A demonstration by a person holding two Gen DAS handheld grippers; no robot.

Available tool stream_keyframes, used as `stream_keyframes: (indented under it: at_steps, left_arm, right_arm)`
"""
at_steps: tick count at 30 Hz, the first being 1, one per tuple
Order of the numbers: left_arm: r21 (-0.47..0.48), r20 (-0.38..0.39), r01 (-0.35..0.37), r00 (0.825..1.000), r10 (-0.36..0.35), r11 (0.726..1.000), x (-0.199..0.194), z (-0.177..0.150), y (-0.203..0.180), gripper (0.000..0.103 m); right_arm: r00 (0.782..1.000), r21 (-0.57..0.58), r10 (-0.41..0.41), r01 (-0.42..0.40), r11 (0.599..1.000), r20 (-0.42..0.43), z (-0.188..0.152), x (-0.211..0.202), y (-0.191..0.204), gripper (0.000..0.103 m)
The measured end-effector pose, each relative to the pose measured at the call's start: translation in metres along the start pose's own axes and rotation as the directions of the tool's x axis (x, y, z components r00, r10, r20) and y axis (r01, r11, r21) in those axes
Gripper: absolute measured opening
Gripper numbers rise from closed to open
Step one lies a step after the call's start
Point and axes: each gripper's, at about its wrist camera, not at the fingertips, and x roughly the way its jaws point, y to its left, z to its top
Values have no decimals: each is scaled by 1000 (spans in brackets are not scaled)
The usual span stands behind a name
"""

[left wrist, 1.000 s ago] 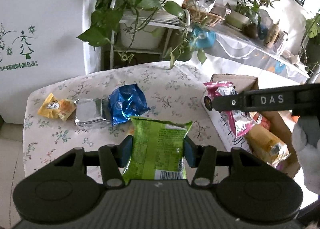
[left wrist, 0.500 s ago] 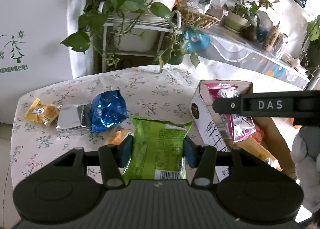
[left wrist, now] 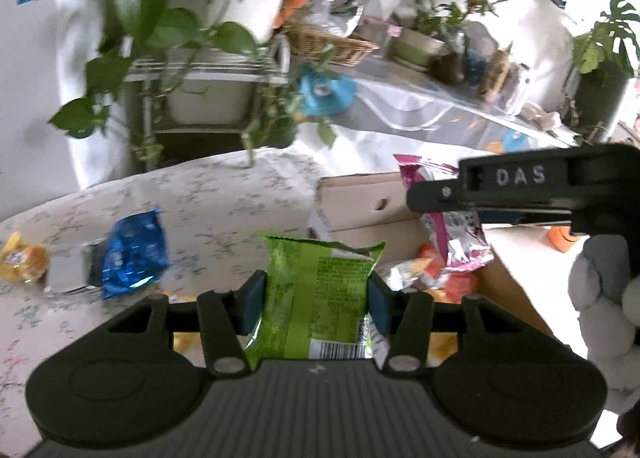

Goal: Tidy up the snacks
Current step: 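Carry both packets into the cardboard box and open both grippers, then withdraw both open grippers from the box toward the table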

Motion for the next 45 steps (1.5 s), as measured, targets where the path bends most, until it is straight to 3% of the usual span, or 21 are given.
stream_keyframes:
  at_steps: [16, 18, 20, 21, 26, 30, 32, 36, 42, 45]
  left_arm:
    - [46, -5, 136, 991, -136, 990, 39, -1, -58, 52]
    - [47, -6, 149, 989, -149, 988, 42, -4, -62, 58]
    - [38, 9, 161, 987, -162, 986, 40, -6, -65, 79]
    - [31, 22, 164, 986, -165, 986, 39, -6, -66, 84]
    - [33, 21, 129, 991, -130, 991, 30, 0, -65, 93]
    - [-18, 12, 146, 989, -146, 989, 23, -1, -54, 98]
    - [-31, 8, 119, 993, -119, 992, 20, -2, -50, 99]
    - [-32, 15, 112, 994, -112, 993, 10, -4, -43, 100]
    - [-119, -21, 133, 990, -136, 984, 1, -3, -20, 99]
    - [-109, -26, 102, 994, -105, 989, -6, -2, -13, 99]
  right_arm:
    - [996, 110, -85, 83, 990, 14, 7, -5, -38, 58]
    - [994, 125, -107, 106, 986, 6, 7, -2, -43, 59]
    - [992, 141, -123, 121, 983, 0, 7, 0, -47, 60]
    - [992, 146, -128, 126, 981, 1, 7, 0, -48, 62]
    - [993, 164, -121, 117, 980, 14, 7, -3, -50, 77]
    - [993, 174, -116, 110, 979, 26, 9, -5, -49, 81]
    - [995, 172, -98, 92, 981, 29, 9, -5, -47, 84]
    - [998, 147, -59, 55, 988, 23, 8, -2, -36, 85]
    - [1000, 115, -21, 19, 993, 13, 7, 3, -19, 86]
    - [1000, 77, -3, 2, 997, 20, 6, 4, -8, 88]
